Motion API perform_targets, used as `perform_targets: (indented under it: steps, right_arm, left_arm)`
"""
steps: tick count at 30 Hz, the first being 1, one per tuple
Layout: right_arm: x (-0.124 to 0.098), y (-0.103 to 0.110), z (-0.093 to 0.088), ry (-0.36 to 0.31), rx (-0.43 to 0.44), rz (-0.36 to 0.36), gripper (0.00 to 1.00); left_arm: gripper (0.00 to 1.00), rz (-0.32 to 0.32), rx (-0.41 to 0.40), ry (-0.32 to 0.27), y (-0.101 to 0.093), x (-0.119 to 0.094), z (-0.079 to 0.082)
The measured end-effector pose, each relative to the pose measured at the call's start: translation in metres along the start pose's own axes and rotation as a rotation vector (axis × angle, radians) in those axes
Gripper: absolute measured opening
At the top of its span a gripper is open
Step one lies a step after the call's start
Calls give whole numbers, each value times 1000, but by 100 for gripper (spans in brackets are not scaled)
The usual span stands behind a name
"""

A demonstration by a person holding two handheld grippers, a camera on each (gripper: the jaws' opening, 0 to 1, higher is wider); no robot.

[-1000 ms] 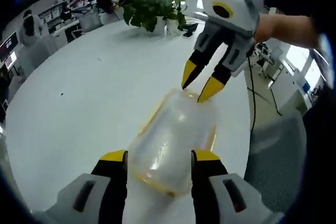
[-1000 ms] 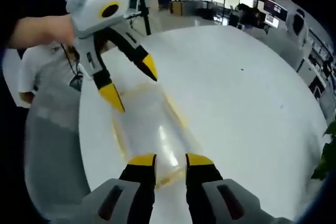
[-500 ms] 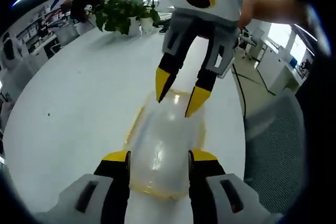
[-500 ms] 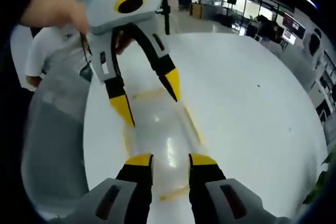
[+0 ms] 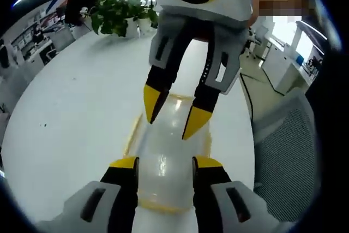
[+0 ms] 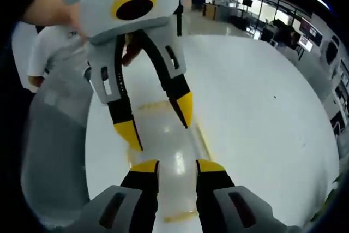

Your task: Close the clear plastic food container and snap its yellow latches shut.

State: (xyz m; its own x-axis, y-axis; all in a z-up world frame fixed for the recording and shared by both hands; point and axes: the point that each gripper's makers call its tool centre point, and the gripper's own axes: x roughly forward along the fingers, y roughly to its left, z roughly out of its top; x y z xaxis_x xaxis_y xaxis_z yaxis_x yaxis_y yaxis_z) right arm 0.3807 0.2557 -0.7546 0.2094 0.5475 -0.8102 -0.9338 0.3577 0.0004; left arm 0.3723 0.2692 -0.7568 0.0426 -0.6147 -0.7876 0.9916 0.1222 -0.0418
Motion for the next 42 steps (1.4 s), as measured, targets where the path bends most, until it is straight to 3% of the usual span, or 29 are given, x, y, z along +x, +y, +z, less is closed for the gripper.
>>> perform_targets:
  steps: [17,25,27,30,32,38,42]
  right_arm:
    - [8,-14,7,-19,30,-19,25]
    - [16,-17,2,14,18,-19,26]
    - [15,-17,3,10,75,-1,25]
    - [16,-18,7,6,-7,-12,19]
    - [17,-14,7,17,-59,-5,7]
    - [14,-22,7,1,0,-28,14]
    - [16,-22,7,-5,10,-26,14]
  left_arm:
    - [40,2,46,31,-8,-4,-6]
    - [41,-3,65,32,-14,0,-3]
    - [41,-4,68,34,-16,2,-2]
    - [43,-1,73,38,-18,4,-2]
    - [46,-9,65,40,-23,7,-1]
    - [50,6,111,58,-28,9,0]
    - [50,55,100,59,-28,7,1]
